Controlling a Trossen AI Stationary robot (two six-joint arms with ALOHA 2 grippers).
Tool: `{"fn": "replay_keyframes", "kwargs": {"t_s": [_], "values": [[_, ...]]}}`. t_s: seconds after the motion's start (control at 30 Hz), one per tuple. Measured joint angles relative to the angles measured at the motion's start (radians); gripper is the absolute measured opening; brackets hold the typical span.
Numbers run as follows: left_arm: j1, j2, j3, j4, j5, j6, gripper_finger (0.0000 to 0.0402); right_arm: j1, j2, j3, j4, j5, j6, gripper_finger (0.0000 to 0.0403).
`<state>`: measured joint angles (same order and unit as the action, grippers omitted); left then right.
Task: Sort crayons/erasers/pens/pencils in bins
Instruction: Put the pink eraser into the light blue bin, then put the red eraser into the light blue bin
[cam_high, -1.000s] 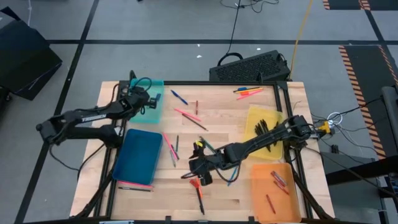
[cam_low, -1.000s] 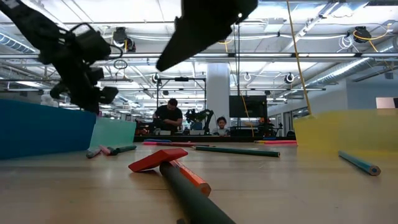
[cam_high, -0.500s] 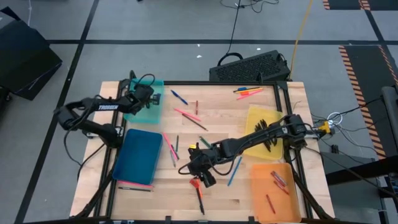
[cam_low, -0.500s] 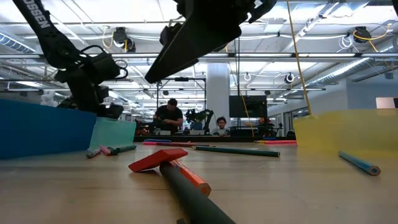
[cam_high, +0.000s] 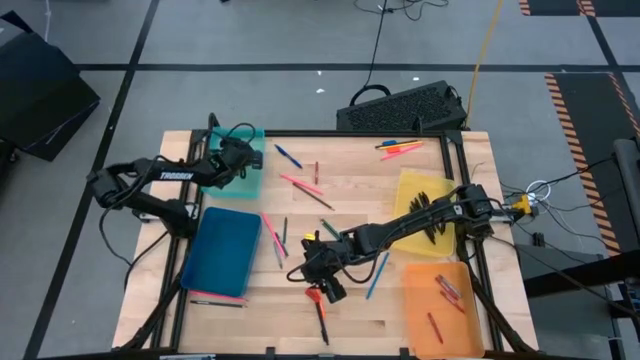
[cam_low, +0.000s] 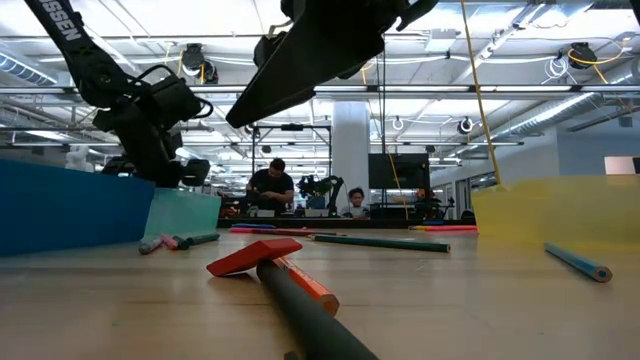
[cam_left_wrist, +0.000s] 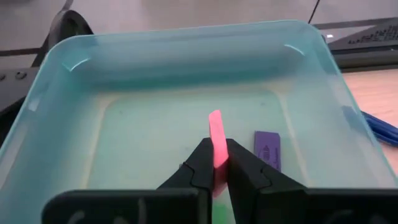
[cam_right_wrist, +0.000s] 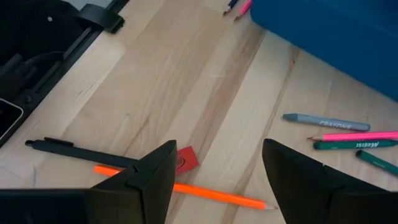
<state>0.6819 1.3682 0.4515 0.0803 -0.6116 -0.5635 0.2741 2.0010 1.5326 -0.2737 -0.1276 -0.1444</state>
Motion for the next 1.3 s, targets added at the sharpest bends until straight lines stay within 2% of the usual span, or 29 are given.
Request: {"fn": "replay_keyframes", "kwargs": {"t_s": [0.27,0.5,0.77,0.87,1.13,1.3], "values": [[-0.021,0.02,0.0,-0.01,-0.006,-0.067,0.003,0.0,0.0,0.0,0.0,0.0,0.001,0.0231],[-0.059,0.109,0.004,0.039,0.002,-0.131,0.003,0.0,0.0,0.0,0.0,0.0,0.001,0.0231],[-0.068,0.146,0.004,0.077,0.02,-0.108,0.0033,0.0,0.0,0.001,-0.073,0.0,0.027,0.0235],[-0.067,0.131,0.003,0.053,0.032,-0.091,0.005,0.001,0.0,0.001,-0.081,0.0,0.013,0.0235],[-0.062,0.094,0.0,0.005,0.034,-0.048,0.0123,0.002,-0.001,0.001,-0.08,0.0,0.003,0.0235],[-0.064,0.04,0.024,-0.028,0.032,-0.011,0.0146,0.002,-0.001,0.001,-0.083,0.0,0.004,0.0235]]}}
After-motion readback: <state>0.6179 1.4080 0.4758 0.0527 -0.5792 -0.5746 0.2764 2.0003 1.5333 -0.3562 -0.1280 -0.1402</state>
